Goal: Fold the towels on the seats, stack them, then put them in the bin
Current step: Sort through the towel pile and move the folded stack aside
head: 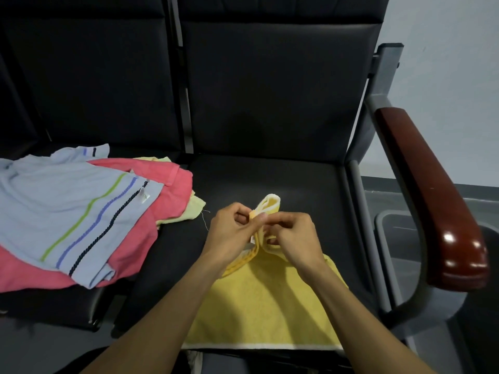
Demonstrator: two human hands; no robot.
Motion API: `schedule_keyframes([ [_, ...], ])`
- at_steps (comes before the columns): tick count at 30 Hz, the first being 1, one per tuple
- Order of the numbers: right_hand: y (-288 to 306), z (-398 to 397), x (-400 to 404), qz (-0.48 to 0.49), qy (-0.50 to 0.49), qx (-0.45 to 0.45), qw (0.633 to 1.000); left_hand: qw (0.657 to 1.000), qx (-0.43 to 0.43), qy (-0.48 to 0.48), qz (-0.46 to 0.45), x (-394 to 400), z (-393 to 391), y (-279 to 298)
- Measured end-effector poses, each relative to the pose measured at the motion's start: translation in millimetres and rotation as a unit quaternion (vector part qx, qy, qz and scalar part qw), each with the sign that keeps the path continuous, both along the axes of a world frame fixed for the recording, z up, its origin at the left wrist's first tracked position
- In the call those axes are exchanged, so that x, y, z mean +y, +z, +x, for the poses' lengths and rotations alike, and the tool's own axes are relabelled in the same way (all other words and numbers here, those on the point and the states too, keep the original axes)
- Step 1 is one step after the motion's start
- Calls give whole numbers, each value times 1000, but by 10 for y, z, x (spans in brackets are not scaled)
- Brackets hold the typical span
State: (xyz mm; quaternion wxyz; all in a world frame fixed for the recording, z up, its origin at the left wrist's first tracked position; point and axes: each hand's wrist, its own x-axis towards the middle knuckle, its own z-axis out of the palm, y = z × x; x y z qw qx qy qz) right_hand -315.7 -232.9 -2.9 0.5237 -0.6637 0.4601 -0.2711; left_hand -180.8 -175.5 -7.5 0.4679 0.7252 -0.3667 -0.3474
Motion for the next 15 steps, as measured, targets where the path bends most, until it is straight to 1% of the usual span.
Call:
schedule_keyframes([
  [2, 23, -33, -16, 10, 27, 9, 1000, 998, -49, -22, 13, 13, 0, 3],
  [4, 19, -56, -50, -3, 37, 25, 999, 995, -84, -42, 31, 17, -11, 6],
  [6, -26, -98, -122, -66, 39, 87, 993, 990, -108, -80, 51, 16, -33, 16],
  [8, -69, -152, -190, -128, 68, 172, 974, 981, -123, -132, 74, 40, -66, 27],
  [12, -160, -174, -228, -137, 107, 288, 942, 961, -146, -217, 95, 98, -129, 44],
  [15, -219, -165, -242, -150, 122, 342, 919, 950, -148, -255, 105, 119, -101, 55],
])
